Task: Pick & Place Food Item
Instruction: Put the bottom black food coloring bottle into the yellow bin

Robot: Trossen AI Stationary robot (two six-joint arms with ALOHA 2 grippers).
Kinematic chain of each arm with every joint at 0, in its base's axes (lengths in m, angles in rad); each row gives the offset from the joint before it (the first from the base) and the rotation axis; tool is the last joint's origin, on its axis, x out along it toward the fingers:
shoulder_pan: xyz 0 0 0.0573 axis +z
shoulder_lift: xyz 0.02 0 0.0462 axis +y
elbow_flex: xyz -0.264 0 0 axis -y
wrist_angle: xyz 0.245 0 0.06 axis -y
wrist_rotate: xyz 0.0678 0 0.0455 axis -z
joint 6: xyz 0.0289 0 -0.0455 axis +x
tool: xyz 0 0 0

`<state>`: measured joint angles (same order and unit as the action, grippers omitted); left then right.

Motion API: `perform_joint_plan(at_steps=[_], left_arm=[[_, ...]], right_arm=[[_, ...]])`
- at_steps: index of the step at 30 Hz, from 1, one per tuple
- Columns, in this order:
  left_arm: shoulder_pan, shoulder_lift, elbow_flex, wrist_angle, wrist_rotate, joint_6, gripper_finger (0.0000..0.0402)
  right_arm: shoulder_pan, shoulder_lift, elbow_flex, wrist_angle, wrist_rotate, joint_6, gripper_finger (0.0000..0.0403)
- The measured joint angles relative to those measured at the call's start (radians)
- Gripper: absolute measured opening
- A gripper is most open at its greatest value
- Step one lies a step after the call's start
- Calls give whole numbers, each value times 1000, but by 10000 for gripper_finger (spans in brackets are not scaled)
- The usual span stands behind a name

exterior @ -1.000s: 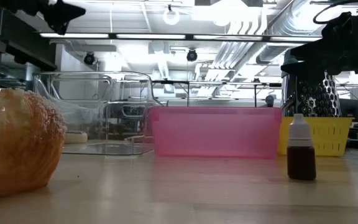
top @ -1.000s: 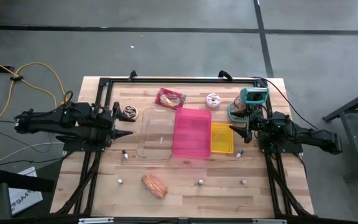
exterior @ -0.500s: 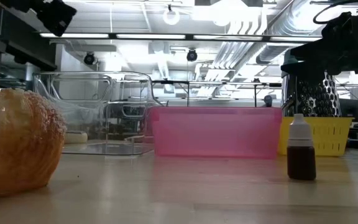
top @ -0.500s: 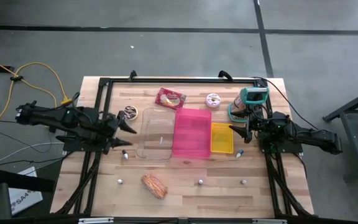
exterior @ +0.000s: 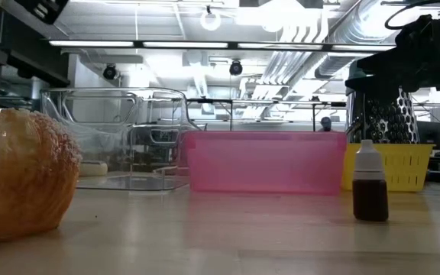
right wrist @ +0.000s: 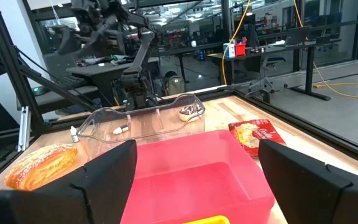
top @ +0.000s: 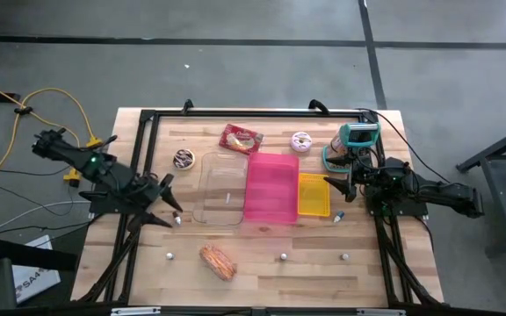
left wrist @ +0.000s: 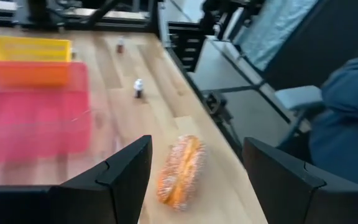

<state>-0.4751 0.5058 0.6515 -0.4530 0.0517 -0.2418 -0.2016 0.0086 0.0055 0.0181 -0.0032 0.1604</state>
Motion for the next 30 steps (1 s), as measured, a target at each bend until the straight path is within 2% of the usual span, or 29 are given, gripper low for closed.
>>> perform_joint_plan(at_steps=[11, 18, 24, 30], left_arm=[[-156, 3, 14, -1, 0, 4, 246], [-206, 3, 16, -9, -24, -54, 246], [-209, 44, 76, -146, -78, -51, 246], [-209, 162, 159, -250, -110, -18, 246]], right_arm=[[0, 0, 0, 0, 0, 0, 325], [0, 0, 0, 0, 0, 0, 325], [0, 0, 0, 0, 0, 0, 325], [0, 0, 0, 0, 0, 0, 325]])
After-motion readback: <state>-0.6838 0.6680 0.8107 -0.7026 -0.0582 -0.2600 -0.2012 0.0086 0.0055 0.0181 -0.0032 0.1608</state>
